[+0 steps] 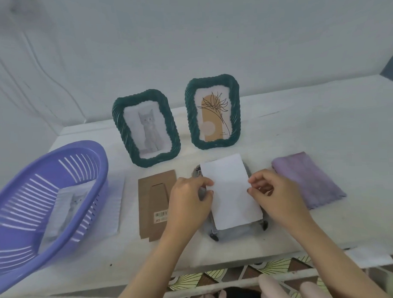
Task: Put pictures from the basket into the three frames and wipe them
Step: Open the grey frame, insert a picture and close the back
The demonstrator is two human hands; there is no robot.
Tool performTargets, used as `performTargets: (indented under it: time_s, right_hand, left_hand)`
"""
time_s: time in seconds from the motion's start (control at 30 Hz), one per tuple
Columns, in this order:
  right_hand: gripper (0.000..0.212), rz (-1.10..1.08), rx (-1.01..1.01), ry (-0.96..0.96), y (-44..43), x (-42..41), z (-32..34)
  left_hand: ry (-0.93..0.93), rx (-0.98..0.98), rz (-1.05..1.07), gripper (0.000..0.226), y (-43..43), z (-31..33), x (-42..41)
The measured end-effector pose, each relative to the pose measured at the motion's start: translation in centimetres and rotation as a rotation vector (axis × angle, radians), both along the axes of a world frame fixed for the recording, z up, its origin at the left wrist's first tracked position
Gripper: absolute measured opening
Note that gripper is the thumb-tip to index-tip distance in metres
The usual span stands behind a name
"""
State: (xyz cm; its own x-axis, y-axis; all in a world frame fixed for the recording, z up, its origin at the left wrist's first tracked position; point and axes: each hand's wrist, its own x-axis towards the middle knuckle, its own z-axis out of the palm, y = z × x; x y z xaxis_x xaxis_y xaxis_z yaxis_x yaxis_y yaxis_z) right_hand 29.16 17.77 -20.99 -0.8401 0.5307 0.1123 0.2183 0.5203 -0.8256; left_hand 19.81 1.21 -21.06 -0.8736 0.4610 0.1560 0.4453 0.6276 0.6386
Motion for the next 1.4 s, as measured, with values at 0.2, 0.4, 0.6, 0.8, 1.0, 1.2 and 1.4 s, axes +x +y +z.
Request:
performTargets:
  time_s: [0.2,0.4,0.6,0.8,1.0,1.2,1.4]
  right_hand:
    - [0.017,0.078,0.103,-0.065,0.3,0.3,-0.4]
    - [0.023,0.115,0.163,-0.074,0.6,0.3,-1.0]
    - [0.029,0.136,0.249,-0.111,0.4,0.4,-0.9]
    - [0.030,0.155,0.260,-0.122,0.5,0.3,-1.1]
    - [0.033,0.192,0.245,-0.129,0.5,0.4,-1.5]
    - [0.031,0.180,0.232,-0.115,0.5,0.5,-1.3]
    - [0.036,0.169,0.222,-0.142,0.4,0.4,-0.5]
  left_hand:
    - [0.182,-0.065,-0.046,0.018,-0.4,-0.7,-0.1]
    - [0.205,-0.147,-0.035,0.021,-0.6,-1.5,0.0]
    - [0.168,-0.186,-0.072,0.035,-0.8,-1.5,0.2]
    - [0.180,-0.189,-0.046,0.037,-0.6,-1.8,0.4]
    - [0.187,-0.192,-0.066,0.037,-0.6,-1.9,0.6]
    - [0.132,-0.072,-0.084,0.047,-1.1,-1.9,0.7]
    - [0.095,0.006,-0.081,0.043,-1.2,-1.4,1.3]
